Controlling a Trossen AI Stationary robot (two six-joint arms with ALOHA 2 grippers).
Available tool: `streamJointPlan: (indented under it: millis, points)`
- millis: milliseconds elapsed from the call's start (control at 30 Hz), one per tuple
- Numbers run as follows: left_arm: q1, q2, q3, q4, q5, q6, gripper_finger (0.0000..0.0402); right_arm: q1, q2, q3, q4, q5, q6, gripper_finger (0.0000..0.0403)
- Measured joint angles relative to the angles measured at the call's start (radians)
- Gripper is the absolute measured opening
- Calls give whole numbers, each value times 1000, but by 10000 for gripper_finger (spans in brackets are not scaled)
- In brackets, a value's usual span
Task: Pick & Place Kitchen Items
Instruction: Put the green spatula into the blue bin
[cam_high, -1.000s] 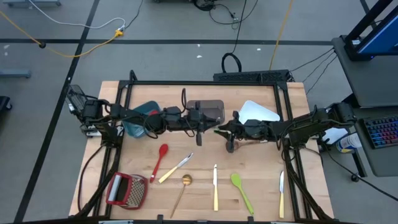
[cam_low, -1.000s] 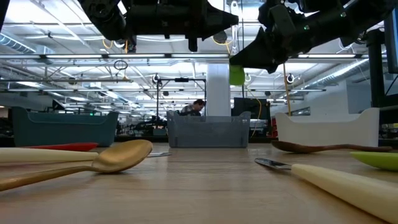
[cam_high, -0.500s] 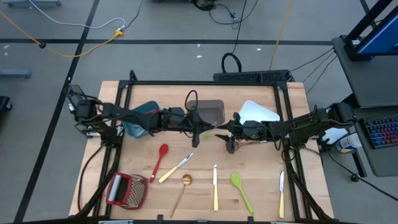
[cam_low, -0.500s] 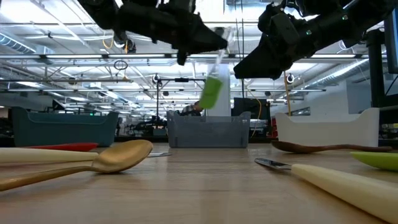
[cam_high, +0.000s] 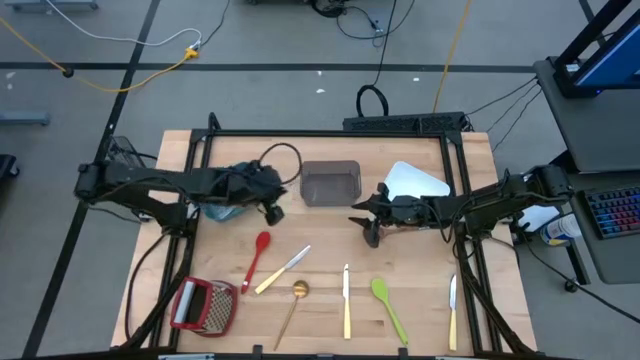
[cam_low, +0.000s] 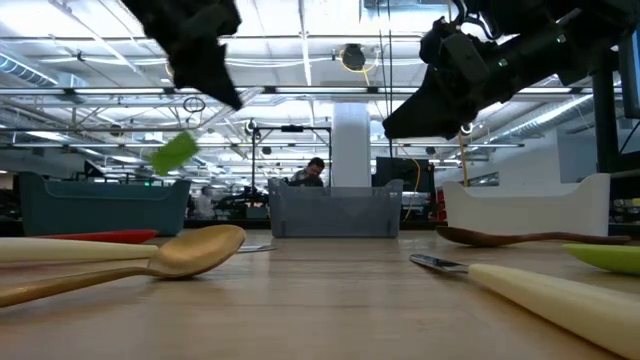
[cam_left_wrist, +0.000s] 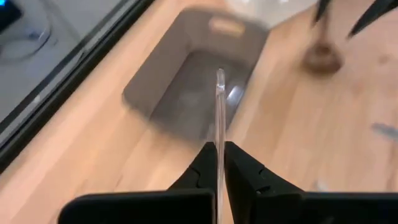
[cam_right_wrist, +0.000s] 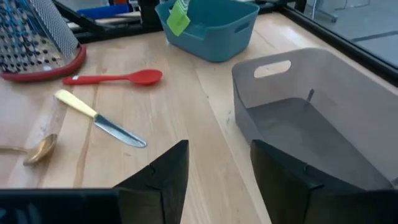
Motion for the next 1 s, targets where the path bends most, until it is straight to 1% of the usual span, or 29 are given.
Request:
streamJointPlan:
  millis: [100, 233, 367, 467, 567, 667, 867, 1000]
  points:
    - [22, -35, 0, -140, -20, -42, 4, 0, 0, 0, 19, 0, -3, 165]
    - [73, -61, 0, -286, -79, -79, 7, 0, 0, 0, 22, 0, -4, 165]
    - [152, -56, 0, -421, -97, -94, 5, 0, 0, 0, 23, 0, -5, 164]
    - [211, -31, -1, -464, -98, -95, 5, 0, 0, 0, 30, 0, -5, 164]
    - [256, -7, -29, -454, -95, -95, 8, 0, 0, 0, 34, 0, -5, 164]
    - [293, 24, -77, -408, -75, -79, 4, 0, 0, 0, 35, 0, -5, 164]
    - [339, 71, -162, -319, -76, -62, 15, 0, 0, 0, 37, 0, -5, 164]
    - [362, 92, -206, -265, -76, -60, 5, 0, 0, 0, 38, 0, -5, 164]
